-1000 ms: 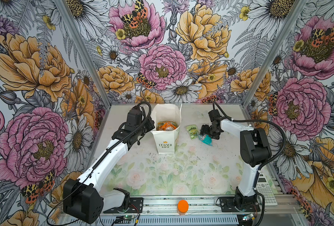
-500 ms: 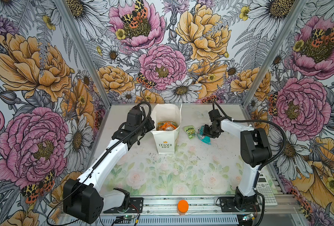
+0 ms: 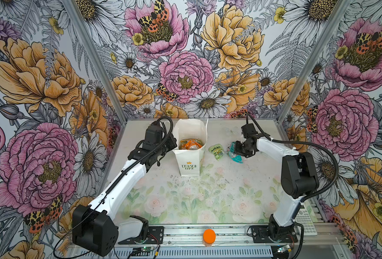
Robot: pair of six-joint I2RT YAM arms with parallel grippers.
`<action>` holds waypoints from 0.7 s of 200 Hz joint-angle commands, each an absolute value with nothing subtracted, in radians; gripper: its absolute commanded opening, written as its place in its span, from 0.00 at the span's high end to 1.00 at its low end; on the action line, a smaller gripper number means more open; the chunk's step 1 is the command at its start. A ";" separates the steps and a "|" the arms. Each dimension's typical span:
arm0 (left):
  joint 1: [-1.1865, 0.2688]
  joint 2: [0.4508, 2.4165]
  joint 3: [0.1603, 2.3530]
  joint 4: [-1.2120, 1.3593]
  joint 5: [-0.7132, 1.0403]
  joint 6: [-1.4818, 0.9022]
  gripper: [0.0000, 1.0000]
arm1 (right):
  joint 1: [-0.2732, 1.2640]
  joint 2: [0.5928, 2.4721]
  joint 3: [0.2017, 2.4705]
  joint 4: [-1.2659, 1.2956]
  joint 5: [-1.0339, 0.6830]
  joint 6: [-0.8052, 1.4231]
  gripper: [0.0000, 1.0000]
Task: Place the snacks into the paper bag
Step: 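Lift the teal packet with the right gripper and carry it over the bag mouth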
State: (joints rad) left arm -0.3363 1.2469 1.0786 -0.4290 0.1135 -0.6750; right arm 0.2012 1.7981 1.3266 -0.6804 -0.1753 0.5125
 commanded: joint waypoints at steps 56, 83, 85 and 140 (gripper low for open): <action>-0.333 1.222 1.075 -0.411 0.115 -0.673 1.00 | 0.198 1.562 1.341 -0.666 -0.267 0.390 1.00; -0.333 1.226 1.078 -0.411 0.117 -0.673 1.00 | 0.200 1.486 1.342 -0.667 -0.308 0.344 1.00; -0.334 1.226 1.077 -0.410 0.115 -0.673 1.00 | 0.201 1.480 1.340 -0.667 -0.312 0.341 1.00; -0.331 1.230 1.078 -0.409 0.116 -0.672 1.00 | 0.213 1.347 1.339 -0.667 -0.400 0.255 1.00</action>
